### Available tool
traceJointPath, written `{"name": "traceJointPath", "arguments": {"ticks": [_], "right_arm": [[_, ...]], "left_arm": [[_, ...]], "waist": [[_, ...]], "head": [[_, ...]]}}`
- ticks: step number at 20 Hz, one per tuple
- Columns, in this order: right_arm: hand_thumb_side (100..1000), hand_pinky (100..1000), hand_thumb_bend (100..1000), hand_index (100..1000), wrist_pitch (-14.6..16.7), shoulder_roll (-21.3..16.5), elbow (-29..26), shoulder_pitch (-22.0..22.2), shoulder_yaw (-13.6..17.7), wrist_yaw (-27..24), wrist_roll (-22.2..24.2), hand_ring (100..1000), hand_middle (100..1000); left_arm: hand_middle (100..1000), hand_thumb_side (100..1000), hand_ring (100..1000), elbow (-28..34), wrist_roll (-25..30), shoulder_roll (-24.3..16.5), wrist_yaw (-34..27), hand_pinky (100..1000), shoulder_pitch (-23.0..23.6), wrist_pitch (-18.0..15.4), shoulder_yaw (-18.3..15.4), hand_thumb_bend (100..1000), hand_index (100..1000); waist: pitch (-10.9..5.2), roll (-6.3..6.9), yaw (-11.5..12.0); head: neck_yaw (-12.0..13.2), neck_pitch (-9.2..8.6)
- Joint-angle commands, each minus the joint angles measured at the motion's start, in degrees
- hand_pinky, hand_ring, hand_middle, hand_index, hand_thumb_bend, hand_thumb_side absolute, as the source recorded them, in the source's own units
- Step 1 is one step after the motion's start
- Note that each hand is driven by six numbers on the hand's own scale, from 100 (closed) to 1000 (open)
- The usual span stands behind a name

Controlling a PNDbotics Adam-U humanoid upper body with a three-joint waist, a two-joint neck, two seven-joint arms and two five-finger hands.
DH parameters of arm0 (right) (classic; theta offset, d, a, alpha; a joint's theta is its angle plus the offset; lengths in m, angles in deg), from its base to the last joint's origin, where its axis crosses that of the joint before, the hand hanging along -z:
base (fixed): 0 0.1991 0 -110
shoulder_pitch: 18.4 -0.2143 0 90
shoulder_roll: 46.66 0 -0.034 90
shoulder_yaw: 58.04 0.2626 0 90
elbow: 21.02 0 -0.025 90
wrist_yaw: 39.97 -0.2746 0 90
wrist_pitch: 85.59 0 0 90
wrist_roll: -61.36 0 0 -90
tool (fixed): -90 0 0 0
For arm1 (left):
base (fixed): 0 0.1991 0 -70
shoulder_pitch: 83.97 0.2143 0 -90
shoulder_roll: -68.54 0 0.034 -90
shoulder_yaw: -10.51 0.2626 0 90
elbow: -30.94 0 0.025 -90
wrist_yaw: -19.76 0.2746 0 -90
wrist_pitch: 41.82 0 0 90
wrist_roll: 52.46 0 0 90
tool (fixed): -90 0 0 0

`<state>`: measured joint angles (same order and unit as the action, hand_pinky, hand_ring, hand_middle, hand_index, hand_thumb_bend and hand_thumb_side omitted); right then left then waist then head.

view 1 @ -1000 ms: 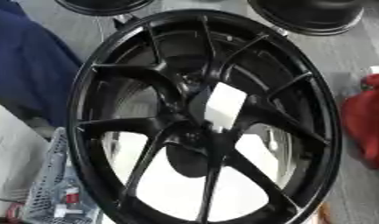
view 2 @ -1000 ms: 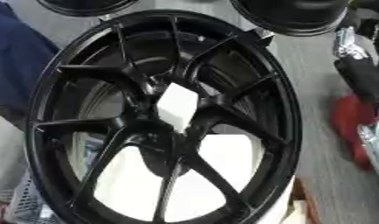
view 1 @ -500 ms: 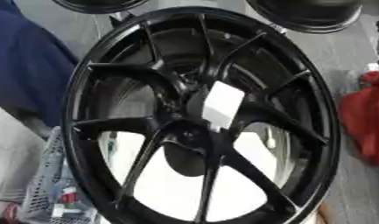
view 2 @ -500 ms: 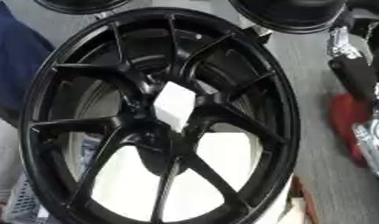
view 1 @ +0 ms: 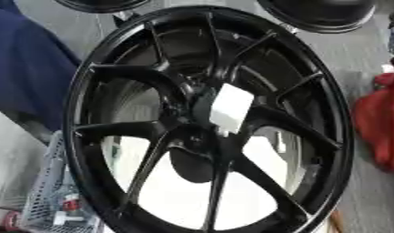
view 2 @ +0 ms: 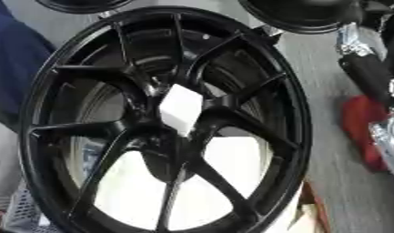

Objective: Pull the pin out of the wheel hub.

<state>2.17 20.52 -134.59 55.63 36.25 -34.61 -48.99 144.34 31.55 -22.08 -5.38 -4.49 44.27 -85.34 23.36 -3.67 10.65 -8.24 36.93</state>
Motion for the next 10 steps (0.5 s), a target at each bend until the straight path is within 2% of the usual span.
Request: {"name": "traceJointPath", "arguments": {"ticks": [1, 7, 9, 10], "right_arm": [[483, 815, 100, 892, -0.1, -5.8, -1.0, -1.5, -0.1, 1.0, 2.9, 729, 801], [453, 819, 100, 885, 0.0, -12.3, -1.0, -4.9, -0.6, -0.2, 7.7, 743, 800], [413, 824, 100, 884, -0.5, -14.5, -1.0, -5.8, -1.0, -0.3, 9.9, 752, 807], [337, 828, 100, 883, -0.6, -15.5, -1.0, -6.4, -1.3, -0.3, 11.3, 760, 810]], "left_arm": [[645, 933, 522, 1.2, 0.1, -0.6, 0.3, 969, 0.2, 0.1, -0.2, 211, 808], [645, 931, 522, 1.2, -0.2, -0.8, 0.2, 969, 0.6, 0.3, -0.3, 213, 808], [644, 929, 522, 1.2, -0.2, -0.8, 0.1, 969, 0.8, 0.4, -0.3, 214, 808], [644, 928, 522, 1.2, -0.3, -0.9, 0.1, 968, 0.8, 0.4, -0.3, 215, 808]], "waist": [[-1.77, 0.19, -0.2], [-2.55, -0.13, -0.4], [-2.84, -0.12, -0.6], [-3.01, -0.09, -0.6]], "head": [[0.0, 0.53], [0.1, 0.93], [0.2, 0.99], [0.2, 1.03]]}}
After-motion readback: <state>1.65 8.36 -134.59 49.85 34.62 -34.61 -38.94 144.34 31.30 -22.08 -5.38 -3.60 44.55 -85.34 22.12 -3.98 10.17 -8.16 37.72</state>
